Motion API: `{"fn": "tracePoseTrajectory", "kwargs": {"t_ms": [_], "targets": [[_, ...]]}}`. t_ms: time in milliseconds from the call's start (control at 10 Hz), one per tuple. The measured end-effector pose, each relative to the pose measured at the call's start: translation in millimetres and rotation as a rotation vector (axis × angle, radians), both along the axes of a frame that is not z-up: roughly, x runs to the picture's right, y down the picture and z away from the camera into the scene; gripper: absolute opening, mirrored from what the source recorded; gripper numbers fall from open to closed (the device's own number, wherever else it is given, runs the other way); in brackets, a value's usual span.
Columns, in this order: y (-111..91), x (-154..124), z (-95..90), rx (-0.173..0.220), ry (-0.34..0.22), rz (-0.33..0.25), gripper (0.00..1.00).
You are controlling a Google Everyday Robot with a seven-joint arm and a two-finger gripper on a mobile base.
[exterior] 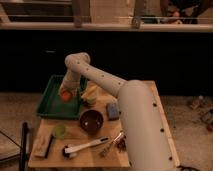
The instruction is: Place apple in tray
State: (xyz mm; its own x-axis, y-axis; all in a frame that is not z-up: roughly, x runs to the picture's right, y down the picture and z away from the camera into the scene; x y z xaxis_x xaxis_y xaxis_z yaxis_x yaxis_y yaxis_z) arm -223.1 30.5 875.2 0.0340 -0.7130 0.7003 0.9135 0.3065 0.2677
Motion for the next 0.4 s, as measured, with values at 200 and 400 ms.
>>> {"fn": "tracePoseTrajectory", "kwargs": {"t_ms": [200,400], "targets": [[-1.4,-3.1,-0.1,0.004,-0.014,-0.008,0.70],[-3.3,-4.1,0.1,0.008,-0.019,-0.014,0.80]]}}
